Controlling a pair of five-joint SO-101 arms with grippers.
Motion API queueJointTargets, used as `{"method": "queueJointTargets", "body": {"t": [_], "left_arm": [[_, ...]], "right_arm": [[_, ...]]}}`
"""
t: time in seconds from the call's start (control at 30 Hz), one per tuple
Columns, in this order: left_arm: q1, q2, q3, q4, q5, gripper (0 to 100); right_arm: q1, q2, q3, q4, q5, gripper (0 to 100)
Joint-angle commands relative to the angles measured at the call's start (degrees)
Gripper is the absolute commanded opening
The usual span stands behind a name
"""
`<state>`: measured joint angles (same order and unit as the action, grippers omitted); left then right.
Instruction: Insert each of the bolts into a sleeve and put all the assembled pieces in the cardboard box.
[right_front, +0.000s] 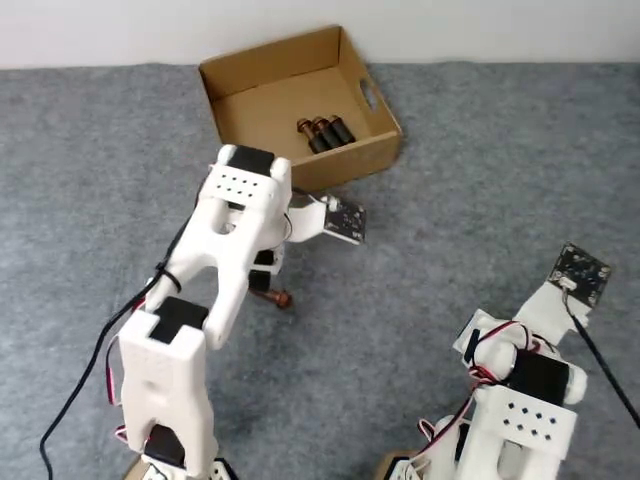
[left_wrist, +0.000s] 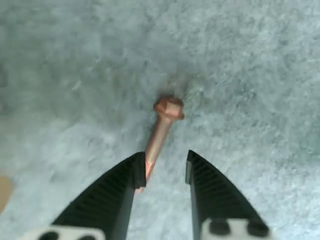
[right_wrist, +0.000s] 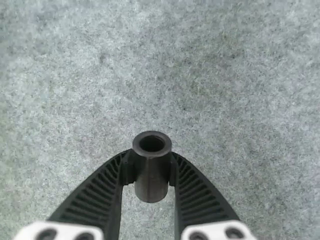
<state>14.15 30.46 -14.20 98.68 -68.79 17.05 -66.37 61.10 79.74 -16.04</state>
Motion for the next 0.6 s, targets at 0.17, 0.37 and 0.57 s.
{"method": "queueJointTargets", "body": {"t": [0.17,0.37,0.57], "left_arm": [[0.26,8.97,-7.34,0.44,-0.53,14],[1.32,13.63,-11.21,0.53,-0.35,14],[3.52,14.86,-11.47,0.88,1.23,14]], "right_arm": [[-0.31,-0.84,-0.53,-1.01,0.62,0.8],[-0.31,-0.84,-0.44,-1.10,0.88,0.8],[-0.31,-0.84,-0.44,-1.10,0.88,0.8]]}}
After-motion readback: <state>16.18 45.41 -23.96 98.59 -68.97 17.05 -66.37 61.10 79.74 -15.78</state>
